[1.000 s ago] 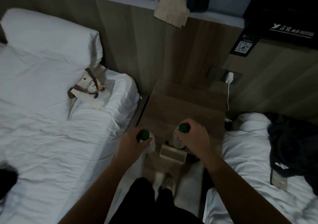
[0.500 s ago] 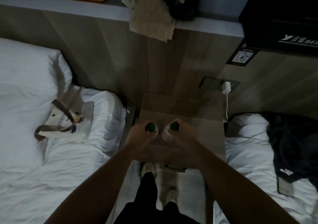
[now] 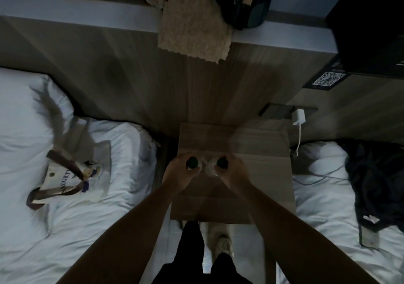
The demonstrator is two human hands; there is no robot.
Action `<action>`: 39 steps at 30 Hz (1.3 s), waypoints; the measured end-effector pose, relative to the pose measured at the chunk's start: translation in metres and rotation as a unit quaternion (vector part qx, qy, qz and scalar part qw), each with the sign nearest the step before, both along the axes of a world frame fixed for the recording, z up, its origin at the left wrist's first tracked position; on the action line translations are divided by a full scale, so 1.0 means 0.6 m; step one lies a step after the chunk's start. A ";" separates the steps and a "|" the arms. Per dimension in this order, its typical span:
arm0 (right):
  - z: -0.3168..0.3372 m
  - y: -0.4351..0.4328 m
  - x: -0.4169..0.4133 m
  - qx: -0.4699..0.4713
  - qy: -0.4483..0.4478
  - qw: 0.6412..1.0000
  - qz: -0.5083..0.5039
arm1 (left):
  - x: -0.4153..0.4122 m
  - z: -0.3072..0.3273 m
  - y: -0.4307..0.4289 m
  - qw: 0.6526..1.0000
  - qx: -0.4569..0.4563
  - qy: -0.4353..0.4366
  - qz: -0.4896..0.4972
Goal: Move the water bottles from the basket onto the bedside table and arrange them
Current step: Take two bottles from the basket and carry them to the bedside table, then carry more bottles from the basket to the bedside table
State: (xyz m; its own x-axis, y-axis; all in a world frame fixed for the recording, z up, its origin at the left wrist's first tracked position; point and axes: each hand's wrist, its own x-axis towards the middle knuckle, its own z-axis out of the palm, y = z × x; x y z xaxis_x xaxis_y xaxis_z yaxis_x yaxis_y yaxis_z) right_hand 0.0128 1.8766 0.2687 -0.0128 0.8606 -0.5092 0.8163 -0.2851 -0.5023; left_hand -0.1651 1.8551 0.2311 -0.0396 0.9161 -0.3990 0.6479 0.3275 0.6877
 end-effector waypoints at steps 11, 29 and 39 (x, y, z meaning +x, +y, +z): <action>-0.013 -0.017 0.012 -0.018 0.052 0.998 -0.019 | 0.012 -0.019 -0.021 0.996 -0.008 -0.047 0.078; -0.018 -0.251 0.224 -0.100 0.118 0.980 0.128 | 0.156 0.021 -0.479 0.956 -0.080 -0.047 0.280; 0.025 -0.363 0.236 -0.123 0.099 0.934 0.320 | 0.277 0.089 -0.682 0.921 -0.023 -0.035 0.387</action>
State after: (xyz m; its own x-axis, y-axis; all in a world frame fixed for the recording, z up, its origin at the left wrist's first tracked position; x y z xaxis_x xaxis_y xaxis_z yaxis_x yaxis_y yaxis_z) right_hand 0.1547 1.6588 0.2839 -0.5994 0.5017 -0.6237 0.7570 0.1020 -0.6455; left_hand 0.0010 1.4458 0.2845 -0.6463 0.6063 -0.4633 0.1633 0.7030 0.6922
